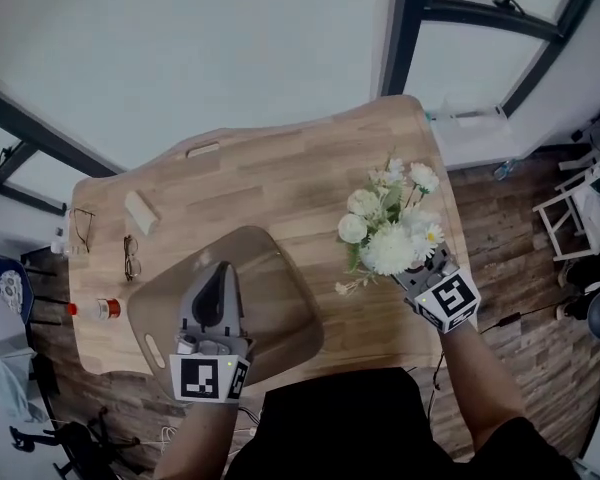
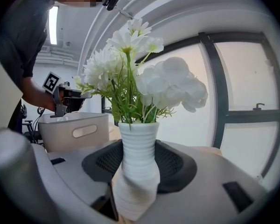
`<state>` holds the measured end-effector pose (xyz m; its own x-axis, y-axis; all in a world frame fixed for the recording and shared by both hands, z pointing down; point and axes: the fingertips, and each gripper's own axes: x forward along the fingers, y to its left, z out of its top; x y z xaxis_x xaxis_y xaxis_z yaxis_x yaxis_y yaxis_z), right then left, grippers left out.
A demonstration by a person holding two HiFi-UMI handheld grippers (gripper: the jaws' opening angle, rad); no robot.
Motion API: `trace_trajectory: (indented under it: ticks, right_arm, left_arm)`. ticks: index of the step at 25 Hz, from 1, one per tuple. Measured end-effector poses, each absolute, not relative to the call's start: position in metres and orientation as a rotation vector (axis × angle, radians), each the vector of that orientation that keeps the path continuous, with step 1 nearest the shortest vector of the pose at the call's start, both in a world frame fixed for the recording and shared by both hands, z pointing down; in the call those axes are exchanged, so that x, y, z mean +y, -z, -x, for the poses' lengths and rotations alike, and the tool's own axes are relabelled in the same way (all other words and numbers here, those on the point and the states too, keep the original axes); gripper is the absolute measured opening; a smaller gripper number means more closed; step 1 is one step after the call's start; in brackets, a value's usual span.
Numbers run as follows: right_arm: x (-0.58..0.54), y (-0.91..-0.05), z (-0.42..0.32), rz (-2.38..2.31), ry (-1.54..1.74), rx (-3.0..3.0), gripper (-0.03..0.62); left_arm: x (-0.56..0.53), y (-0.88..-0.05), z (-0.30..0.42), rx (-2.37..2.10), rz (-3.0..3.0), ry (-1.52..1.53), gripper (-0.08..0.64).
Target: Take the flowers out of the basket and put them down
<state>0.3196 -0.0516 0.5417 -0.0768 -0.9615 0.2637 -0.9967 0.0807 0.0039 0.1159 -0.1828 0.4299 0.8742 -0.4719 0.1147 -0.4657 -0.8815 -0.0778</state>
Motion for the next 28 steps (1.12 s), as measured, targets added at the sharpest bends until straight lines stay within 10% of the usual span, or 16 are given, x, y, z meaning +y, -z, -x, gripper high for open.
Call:
trace_trajectory:
  ticks: [28]
  right_arm:
    - [-0.043, -0.587, -0.310, -1.962, -0.290, -2.116, 0.236]
  left_arm:
    - [-0.188, -0.420, -0.111, 0.762, 2.986, 0.191, 0.005]
